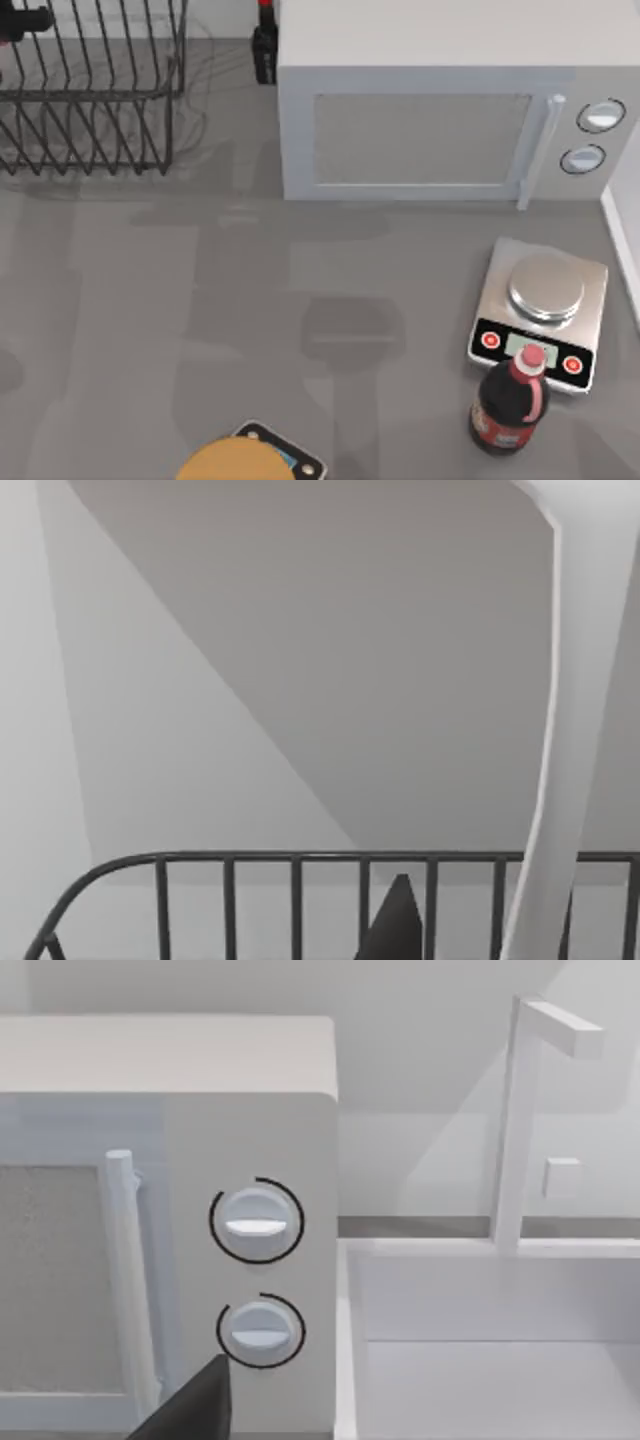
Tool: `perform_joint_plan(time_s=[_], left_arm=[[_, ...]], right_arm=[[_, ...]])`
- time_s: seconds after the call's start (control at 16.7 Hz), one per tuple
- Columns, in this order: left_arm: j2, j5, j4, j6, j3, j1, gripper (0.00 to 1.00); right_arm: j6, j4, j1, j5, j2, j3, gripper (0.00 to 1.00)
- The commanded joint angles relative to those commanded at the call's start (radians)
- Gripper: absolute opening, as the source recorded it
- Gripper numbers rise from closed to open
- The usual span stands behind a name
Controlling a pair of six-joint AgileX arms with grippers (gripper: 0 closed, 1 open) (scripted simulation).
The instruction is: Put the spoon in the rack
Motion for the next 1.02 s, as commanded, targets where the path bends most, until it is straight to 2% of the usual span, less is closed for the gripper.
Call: perform_joint_plan(time_s=[0.66,1.02], left_arm=[[0.0,0.0,0.0,0.0,0.0,0.0,0.98],[0.0,0.0,0.0,0.0,0.0,0.0,1.0]], right_arm=[[0.0,0.0,0.0,0.0,0.0,0.0,1.0],[0.0,0.0,0.0,0.0,0.0,0.0,1.0]])
